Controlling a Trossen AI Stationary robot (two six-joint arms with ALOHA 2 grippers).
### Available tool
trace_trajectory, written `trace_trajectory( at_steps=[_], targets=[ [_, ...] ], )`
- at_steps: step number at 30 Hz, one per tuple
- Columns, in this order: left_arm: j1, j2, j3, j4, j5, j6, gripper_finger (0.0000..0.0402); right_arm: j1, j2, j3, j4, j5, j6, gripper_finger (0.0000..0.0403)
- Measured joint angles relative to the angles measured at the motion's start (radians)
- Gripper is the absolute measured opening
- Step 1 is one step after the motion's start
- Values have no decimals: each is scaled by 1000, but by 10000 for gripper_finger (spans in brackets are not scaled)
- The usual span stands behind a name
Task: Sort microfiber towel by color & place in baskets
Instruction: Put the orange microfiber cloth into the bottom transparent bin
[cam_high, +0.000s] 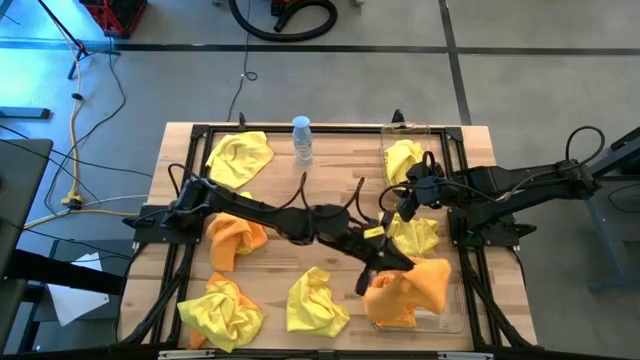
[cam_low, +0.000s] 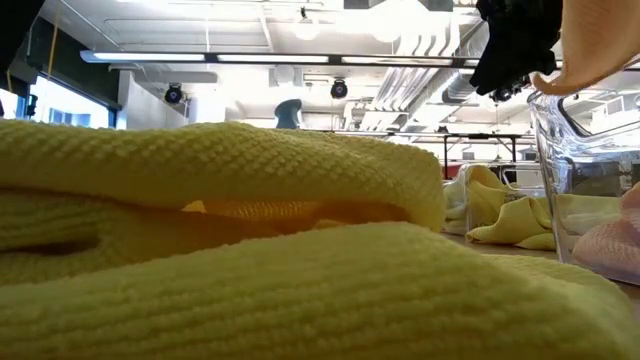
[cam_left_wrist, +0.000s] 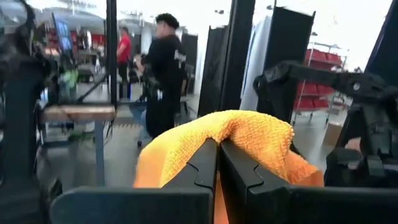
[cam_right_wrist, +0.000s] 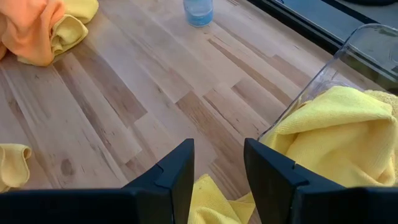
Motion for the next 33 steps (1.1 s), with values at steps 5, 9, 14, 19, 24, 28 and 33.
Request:
trace_trajectory(
  at_steps=[5, 9, 14, 19, 24, 28, 33],
  targets=[
    [-10, 1, 0, -231, -17, 82, 0, 0, 0, 0, -11, -8, 8, 135],
    [-17, 26, 1, -379, -98, 110, 0, 0, 0, 0, -13, -32, 9, 135],
    [-20, 137, 0, -294, -113, 114, 0, 0, 0, 0, -17, -68, 13, 135],
    [-14, 238, 34, -174, -14, 87, 0, 0, 0, 0, -30, -107, 13, 135],
    [-10, 258, 58, -254, -7, 126, 1, 0, 0, 0, -44, -194, 30, 135],
    [-12, 245, 60, -331, -8, 186, 4, 0, 0, 0, -53, -203, 31, 135],
    [-18, 233, 61, -407, -8, 201, 44, 0, 0, 0, -53, -202, 31, 135]
  ],
)
